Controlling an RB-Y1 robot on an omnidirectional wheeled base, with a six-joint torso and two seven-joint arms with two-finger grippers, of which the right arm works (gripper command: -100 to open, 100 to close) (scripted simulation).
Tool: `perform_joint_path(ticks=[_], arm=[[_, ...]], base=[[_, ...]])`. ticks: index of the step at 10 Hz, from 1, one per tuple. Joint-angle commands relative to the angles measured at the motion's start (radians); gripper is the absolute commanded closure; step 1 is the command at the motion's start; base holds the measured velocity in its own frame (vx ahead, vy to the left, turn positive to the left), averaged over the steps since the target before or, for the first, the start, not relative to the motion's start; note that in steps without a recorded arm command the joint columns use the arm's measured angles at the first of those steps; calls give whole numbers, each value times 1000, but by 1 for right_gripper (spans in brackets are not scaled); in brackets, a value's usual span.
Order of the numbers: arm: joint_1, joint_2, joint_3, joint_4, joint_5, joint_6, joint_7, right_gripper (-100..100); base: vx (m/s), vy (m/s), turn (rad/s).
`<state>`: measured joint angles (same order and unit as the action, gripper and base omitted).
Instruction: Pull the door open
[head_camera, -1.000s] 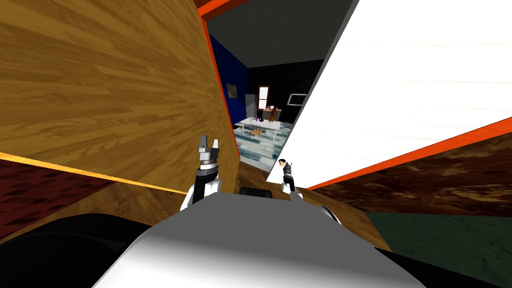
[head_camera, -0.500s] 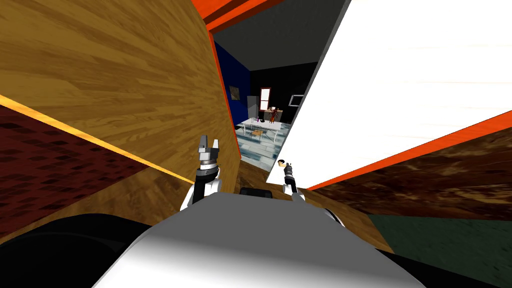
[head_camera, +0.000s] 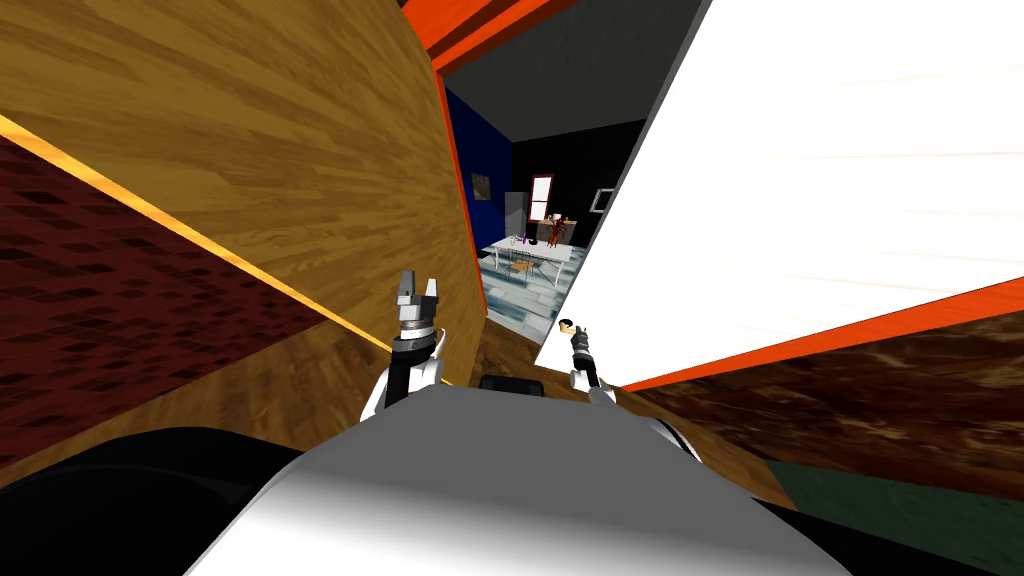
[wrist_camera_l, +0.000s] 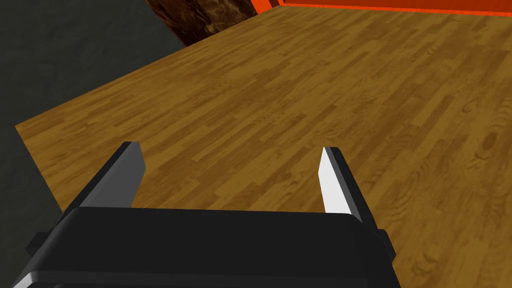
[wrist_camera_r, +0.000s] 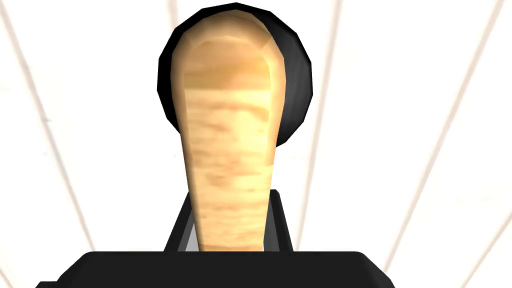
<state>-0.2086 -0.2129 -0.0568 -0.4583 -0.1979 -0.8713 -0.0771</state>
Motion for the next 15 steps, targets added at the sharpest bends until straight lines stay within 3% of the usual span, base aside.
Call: perform_joint_path(ticks=[1,4,6,12,13,14,15], arm=[[11,-17,8,2,4,-13,-22,100],[31,-48,23,7,11,-36,-63,100],[56,-86,41,12,21,-65,-114,100],[107,-163,79,22,39,-123,-217,100],[114,-175,84,24,42,-132,-232,100],[116,-173,76,9,38,-120,-220,100],[132,-182,90,7,46,-134,-237,100]], base=[[-69,7,187],[-153,26,179],[-179,44,213],[-143,-3,135],[-166,-32,110],[-69,-14,13],[-119,-14,101]])
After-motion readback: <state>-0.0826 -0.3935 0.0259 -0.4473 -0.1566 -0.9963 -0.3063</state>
